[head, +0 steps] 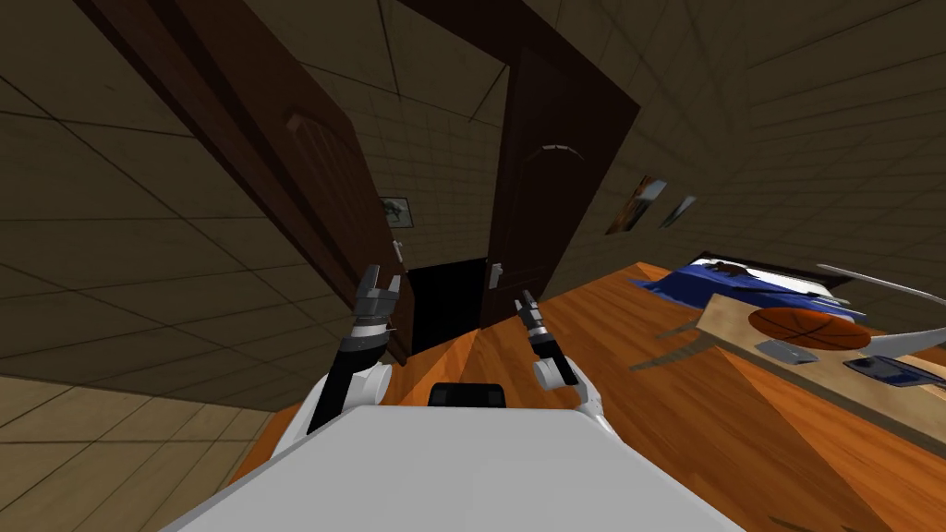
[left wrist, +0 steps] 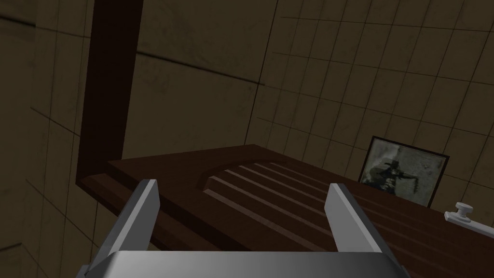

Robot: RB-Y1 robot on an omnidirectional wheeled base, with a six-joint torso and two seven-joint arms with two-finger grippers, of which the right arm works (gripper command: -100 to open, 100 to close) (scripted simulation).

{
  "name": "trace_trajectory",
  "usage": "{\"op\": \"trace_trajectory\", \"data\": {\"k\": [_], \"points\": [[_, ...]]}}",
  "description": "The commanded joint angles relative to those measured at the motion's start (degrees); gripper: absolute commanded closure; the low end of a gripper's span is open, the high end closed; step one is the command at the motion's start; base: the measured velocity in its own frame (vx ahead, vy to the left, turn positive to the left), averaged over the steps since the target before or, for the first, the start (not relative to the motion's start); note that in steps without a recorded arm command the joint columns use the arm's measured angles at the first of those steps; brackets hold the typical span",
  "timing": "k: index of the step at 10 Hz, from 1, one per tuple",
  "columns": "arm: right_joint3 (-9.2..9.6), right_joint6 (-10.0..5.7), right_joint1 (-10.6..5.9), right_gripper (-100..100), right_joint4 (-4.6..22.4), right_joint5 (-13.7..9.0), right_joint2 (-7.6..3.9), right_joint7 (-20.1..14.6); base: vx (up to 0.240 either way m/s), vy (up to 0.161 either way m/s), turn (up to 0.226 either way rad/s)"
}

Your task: Push the door open

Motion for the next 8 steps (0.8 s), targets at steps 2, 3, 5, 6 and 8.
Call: {"op": "trace_trajectory", "data": {"k": [2,3,5,6,8], "points": [[1.07,-0.54,-1.75,-100,3.72,-0.84,-1.70,-1.40,0.044,-0.027,0.074],[1.77,-0.62,-2.77,-100,5.37,-1.38,-2.75,-2.20,0.064,-0.035,0.141],[2.44,-0.69,-3.75,-100,7.65,-1.90,-3.78,-2.98,0.055,-0.034,0.085],[3.09,-0.76,-4.70,-100,9.53,-2.41,-4.77,-3.74,0.070,-0.049,0.158],[4.35,-0.90,-6.53,-100,13.08,-3.38,-6.68,-5.20,0.079,-0.064,0.128]]}}
